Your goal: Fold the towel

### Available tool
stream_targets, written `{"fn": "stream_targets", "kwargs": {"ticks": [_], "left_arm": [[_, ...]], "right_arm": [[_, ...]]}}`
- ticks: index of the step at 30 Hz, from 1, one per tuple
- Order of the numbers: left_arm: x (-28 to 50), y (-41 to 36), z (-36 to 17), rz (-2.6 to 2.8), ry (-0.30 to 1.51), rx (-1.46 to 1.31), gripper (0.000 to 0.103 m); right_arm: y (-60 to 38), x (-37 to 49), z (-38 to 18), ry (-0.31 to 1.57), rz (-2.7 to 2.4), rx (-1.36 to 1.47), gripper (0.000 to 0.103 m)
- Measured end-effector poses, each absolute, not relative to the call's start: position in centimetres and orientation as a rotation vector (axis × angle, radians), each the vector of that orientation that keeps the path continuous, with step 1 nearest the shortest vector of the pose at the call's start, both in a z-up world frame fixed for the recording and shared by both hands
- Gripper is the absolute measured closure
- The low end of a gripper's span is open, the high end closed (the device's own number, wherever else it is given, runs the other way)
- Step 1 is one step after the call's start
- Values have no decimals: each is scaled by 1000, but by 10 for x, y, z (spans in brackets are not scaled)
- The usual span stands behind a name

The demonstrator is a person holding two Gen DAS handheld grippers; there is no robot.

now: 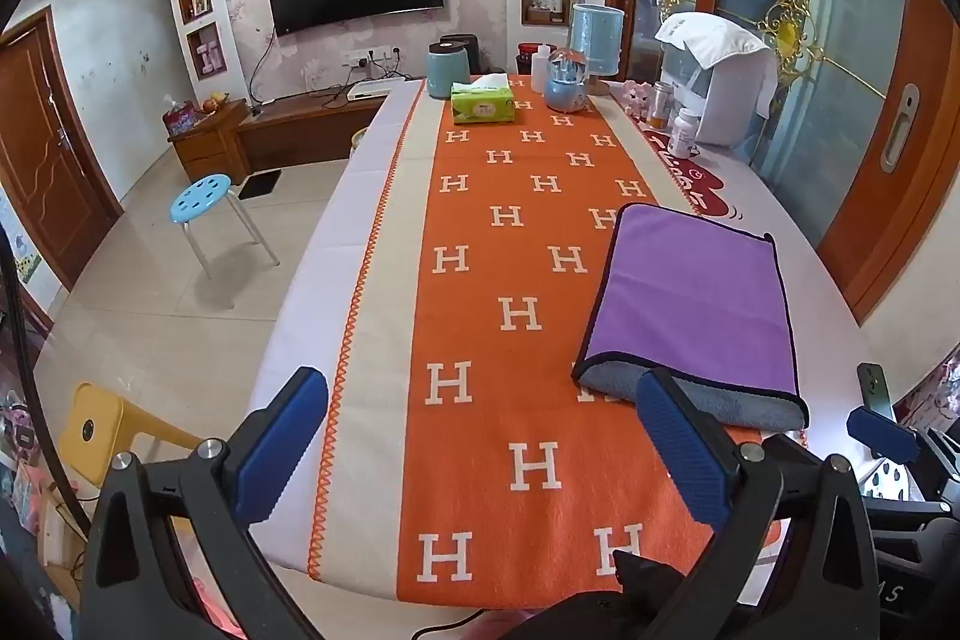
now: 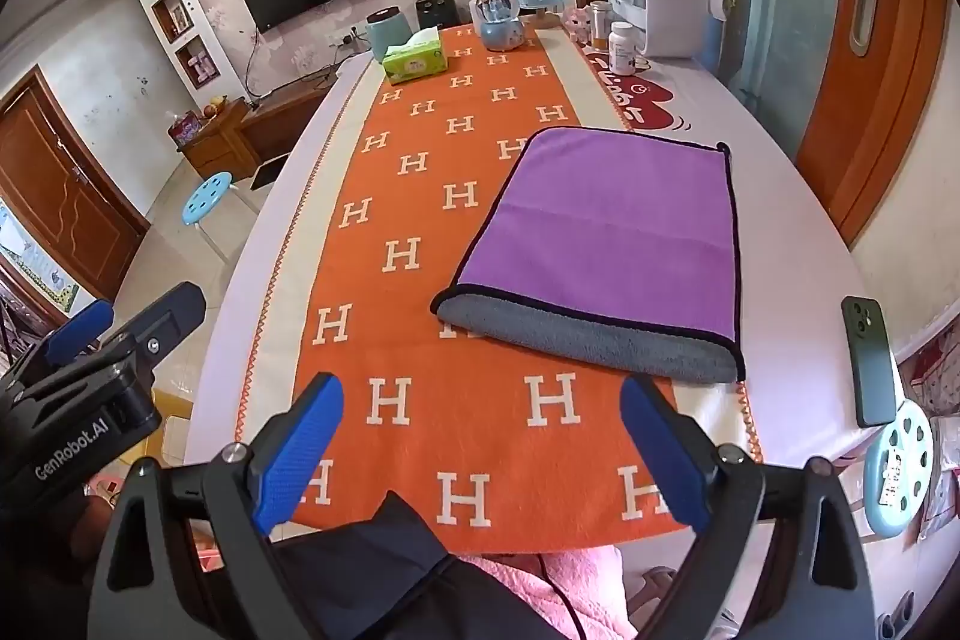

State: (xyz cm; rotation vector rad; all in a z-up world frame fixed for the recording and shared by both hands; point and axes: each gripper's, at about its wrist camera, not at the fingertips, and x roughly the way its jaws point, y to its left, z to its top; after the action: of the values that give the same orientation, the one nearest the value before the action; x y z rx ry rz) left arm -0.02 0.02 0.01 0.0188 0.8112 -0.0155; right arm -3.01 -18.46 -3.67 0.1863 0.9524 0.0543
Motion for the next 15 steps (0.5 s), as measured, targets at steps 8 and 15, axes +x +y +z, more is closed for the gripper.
{"fn": "stream_targets", "kwargs": {"ticks": [8,15], "left_arm": [[0,0,0,-15,814,22,1],[1,-2,4,-21,816,23,1]], "right_arm": [[-185,-30,-38,959,51,188,9],[-184,-33,-40,961,49,191,9]]}}
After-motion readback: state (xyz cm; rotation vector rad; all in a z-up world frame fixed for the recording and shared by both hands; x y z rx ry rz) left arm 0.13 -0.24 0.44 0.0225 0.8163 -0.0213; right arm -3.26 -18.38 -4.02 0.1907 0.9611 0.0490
